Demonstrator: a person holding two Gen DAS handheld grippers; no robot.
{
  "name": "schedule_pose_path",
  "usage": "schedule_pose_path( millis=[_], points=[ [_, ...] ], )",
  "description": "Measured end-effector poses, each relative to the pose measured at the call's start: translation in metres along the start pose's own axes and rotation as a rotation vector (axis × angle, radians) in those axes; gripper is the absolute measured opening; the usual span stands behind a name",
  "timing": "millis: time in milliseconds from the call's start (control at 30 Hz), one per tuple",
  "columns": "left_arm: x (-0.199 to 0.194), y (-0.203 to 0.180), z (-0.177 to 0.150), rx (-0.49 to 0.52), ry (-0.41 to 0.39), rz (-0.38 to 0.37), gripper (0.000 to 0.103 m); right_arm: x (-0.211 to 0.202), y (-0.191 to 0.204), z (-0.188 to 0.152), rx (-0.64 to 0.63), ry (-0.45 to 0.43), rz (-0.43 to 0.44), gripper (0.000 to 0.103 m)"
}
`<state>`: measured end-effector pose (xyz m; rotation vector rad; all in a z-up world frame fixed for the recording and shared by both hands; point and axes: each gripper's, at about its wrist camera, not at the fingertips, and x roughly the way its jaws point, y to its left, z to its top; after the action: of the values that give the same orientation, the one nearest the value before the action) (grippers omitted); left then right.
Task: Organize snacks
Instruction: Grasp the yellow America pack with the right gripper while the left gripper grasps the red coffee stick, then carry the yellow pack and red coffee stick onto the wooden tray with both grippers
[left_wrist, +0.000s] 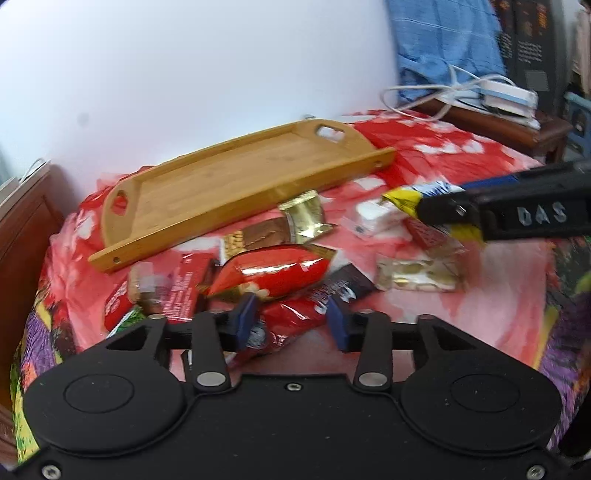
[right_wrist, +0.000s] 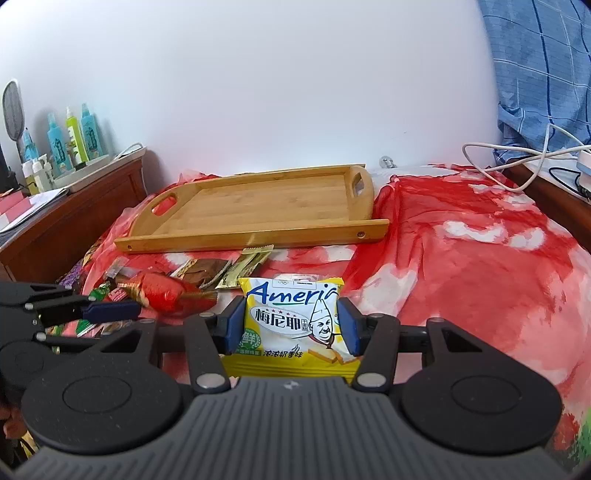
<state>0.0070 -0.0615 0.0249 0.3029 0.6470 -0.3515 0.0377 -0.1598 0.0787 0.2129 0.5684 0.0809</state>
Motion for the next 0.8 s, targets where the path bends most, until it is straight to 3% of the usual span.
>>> schedule_pose_path(
  millis=[133,233,267,333,400,800],
  points=[
    [0.009,-0.004,-0.003,0.065,0.024,0.056,0.059,0.0,-0.004,0.001,0.023,0.006,0.001,0.056],
    [0.016,0.0,-0.005,0.046,0.031,0.056,0.061,0.001,-0.004,0.001,0.035,0.011,0.003,0.056],
    [0.016,0.002,-0.005,0.027,0.033,0.052,0.059,0.001,-0.004,0.001,0.036,0.01,0.002,0.056],
    [0.015,0.004,-0.005,0.003,0.036,0.031,0.046,0.001,-0.004,0.002,0.034,0.009,0.0,0.056],
    [0.011,0.004,-0.004,-0.015,0.043,0.01,0.041,0.001,-0.004,0.001,0.034,0.008,-0.003,0.056],
    [-0.023,0.007,0.004,-0.135,-0.028,-0.002,0.038,-0.003,-0.002,0.0,0.021,-0.022,0.001,0.055]
  ],
)
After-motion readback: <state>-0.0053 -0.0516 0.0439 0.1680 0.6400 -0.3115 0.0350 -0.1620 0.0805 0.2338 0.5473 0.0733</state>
